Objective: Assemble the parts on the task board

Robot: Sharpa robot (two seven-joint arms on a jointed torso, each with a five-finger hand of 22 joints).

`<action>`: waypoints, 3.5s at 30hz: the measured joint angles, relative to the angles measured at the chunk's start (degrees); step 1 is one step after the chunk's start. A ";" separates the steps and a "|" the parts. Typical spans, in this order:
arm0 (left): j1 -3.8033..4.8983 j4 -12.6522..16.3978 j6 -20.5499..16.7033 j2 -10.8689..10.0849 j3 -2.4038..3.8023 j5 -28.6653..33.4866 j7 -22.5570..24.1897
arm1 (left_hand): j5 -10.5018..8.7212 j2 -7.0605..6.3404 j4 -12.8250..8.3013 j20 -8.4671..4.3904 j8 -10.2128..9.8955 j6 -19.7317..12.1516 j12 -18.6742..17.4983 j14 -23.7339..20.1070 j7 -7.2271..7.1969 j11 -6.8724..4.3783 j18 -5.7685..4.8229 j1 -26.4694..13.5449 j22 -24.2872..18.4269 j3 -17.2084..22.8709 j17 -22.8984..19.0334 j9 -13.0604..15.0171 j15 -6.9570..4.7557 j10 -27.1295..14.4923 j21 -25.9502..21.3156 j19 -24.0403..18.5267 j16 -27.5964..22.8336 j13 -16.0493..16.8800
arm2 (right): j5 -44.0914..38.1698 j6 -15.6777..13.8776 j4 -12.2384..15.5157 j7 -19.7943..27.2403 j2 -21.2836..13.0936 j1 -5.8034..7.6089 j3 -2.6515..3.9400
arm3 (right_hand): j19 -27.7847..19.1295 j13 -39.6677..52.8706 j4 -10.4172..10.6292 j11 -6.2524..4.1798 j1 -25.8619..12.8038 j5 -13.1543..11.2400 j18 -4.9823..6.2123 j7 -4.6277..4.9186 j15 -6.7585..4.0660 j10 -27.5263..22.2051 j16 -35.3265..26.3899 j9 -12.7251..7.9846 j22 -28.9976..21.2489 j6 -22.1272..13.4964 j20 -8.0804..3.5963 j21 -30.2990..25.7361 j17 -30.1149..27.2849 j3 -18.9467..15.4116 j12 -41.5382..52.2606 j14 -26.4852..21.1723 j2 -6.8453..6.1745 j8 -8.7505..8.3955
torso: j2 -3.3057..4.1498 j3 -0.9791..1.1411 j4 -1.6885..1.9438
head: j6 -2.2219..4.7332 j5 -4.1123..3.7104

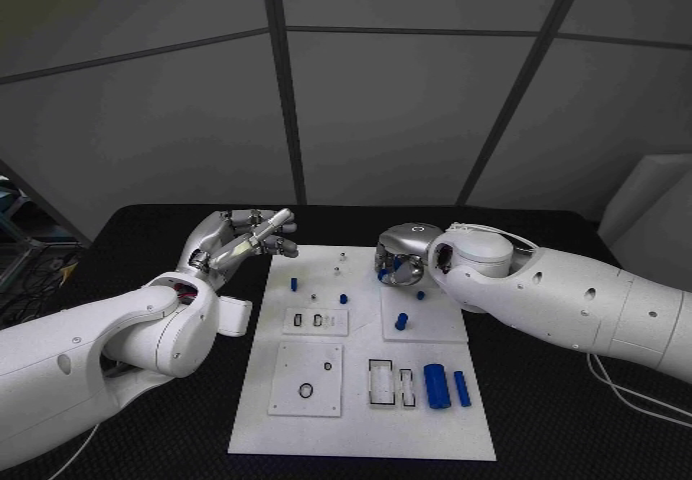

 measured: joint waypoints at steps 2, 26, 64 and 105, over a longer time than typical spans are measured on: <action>0.00 0.00 0.00 0.00 0.00 0.00 0.00 | 0.00 0.00 0.00 0.13 -0.27 -0.21 -0.28 0.00 0.21 0.13 -0.01 0.00 0.00 0.00 0.10 0.00 0.00 -0.13 0.00 0.13 -0.23 0.00 | -0.01 -0.09 0.00 0.05 -0.01 0.02 -0.01 | 0.56 0.05 0.01 -0.22 0.00 0.00 0.00 0.05 -0.07 0.38 0.79 0.00 1.04 0.66 -0.08 0.83 0.87 0.61 0.00 0.07 0.00 0.13 | 0.04 0.00 0.00 | -0.02 0.04; 0.01 -0.26 0.54 0.06 0.00 -0.03 -0.04 | 0.00 -0.03 -0.16 0.21 -0.62 -0.41 -0.66 -0.43 0.41 0.41 -0.01 -0.03 0.05 -0.16 0.66 0.01 0.42 -0.42 0.23 0.21 -0.87 -0.05 | 0.47 -16.86 0.62 1.91 1.03 -0.10 -0.15 | 3.54 0.54 -0.84 -0.54 0.74 2.18 -0.88 -0.26 -0.73 2.74 3.85 0.52 7.15 2.98 -0.74 4.95 4.47 3.21 0.66 0.08 -0.92 1.41 | 0.32 -0.12 0.12 | 0.63 0.69; 0.04 -0.48 1.40 0.87 0.01 -0.05 -0.14 | 0.00 -0.07 -0.15 0.21 -0.82 -0.40 -0.89 -0.42 0.40 0.41 -0.01 -0.55 0.02 -0.16 0.87 0.01 0.42 -0.41 0.22 0.20 -1.44 -0.03 | 1.12 -13.53 -11.98 3.54 12.30 0.38 -0.17 | 3.53 0.51 -0.36 -0.73 0.20 2.05 -0.87 -0.31 -0.72 2.94 4.73 0.28 7.96 2.89 -0.74 5.54 5.29 3.68 0.34 0.08 -1.46 1.15 | 0.60 -0.14 0.07 | 0.45 1.09; 0.12 -0.48 1.91 0.37 0.03 -0.07 -0.54 | 0.00 -0.07 -0.15 0.20 -0.82 -0.40 -0.89 -0.62 0.40 0.41 -0.01 -0.54 0.02 -0.16 0.97 0.01 0.62 -0.41 0.22 0.20 -1.55 -0.02 | -0.79 -14.18 -6.37 2.04 7.40 0.31 -0.23 | -3.92 -0.09 1.79 2.09 -1.20 1.63 -0.86 1.01 1.64 -11.73 2.25 0.06 0.23 -8.43 1.99 1.31 -1.15 -0.43 1.39 -1.87 -4.06 -0.13 | 0.73 -0.07 -0.06 | 0.51 1.10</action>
